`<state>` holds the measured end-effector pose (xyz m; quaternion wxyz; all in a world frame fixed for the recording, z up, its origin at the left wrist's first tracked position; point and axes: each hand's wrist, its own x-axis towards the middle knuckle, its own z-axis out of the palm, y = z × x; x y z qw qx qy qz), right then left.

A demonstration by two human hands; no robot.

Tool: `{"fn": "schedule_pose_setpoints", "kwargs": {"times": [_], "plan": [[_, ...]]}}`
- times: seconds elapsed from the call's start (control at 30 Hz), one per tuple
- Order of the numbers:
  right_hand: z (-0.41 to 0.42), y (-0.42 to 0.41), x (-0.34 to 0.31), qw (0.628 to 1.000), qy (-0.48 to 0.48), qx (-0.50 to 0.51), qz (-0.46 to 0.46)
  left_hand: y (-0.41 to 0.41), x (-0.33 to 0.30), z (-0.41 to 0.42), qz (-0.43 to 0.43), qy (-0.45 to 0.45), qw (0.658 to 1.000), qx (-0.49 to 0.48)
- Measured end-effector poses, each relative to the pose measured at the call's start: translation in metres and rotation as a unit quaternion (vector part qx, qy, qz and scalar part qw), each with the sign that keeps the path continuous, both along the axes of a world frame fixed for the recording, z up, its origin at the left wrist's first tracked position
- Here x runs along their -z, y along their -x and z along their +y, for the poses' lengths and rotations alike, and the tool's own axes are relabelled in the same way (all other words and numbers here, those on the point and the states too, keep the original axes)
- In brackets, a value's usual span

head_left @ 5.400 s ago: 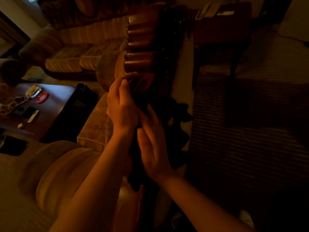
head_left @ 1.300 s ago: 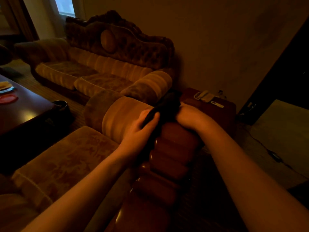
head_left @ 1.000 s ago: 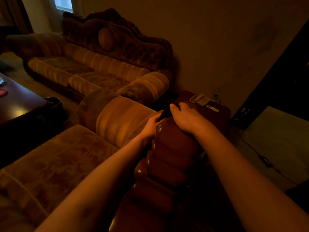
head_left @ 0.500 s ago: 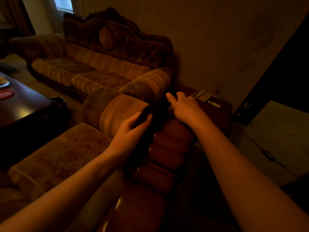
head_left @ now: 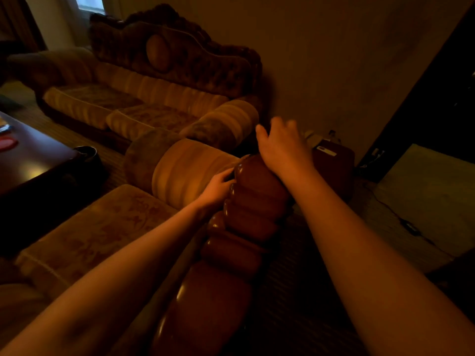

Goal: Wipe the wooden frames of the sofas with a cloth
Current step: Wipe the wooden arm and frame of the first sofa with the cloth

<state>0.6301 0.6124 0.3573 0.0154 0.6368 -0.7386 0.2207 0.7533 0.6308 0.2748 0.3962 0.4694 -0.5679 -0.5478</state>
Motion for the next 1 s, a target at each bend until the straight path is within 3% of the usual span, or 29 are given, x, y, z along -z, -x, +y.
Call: {"fn": "schedule_pose_setpoints", "kwargs": {"times": [0.1,0.2,0.3,0.4,0.5,0.73,0.83,1.0], "plan": [[0.009,-0.005,0.0,0.971,0.208,-0.071,0.095,-0.015,-0.007,0.018,0.051,-0.035,0.998,-0.005],[0.017,-0.009,0.003,0.948,0.276,-0.153,0.043,-0.033,-0.014,0.045,0.074,-0.051,0.996,-0.007],[0.038,-0.019,0.011,0.941,0.264,-0.201,-0.061,-0.046,-0.021,0.069,0.041,-0.036,0.998,-0.02],[0.075,-0.032,0.021,0.905,0.285,-0.267,-0.167,-0.056,-0.025,0.092,0.001,0.006,0.999,-0.04],[0.107,-0.042,0.032,0.892,0.281,-0.266,-0.234,-0.057,-0.028,0.113,-0.021,0.062,0.997,-0.036],[0.162,-0.049,0.052,0.902,0.203,-0.295,-0.243,-0.065,-0.029,0.164,-0.156,0.158,0.973,-0.055],[0.178,-0.054,0.058,0.911,0.176,-0.282,-0.244,-0.074,-0.026,0.179,-0.291,0.176,0.94,-0.025],[0.193,-0.046,0.06,0.922,0.15,-0.283,-0.216,-0.086,-0.02,0.173,-0.38,0.216,0.898,-0.038]]}}
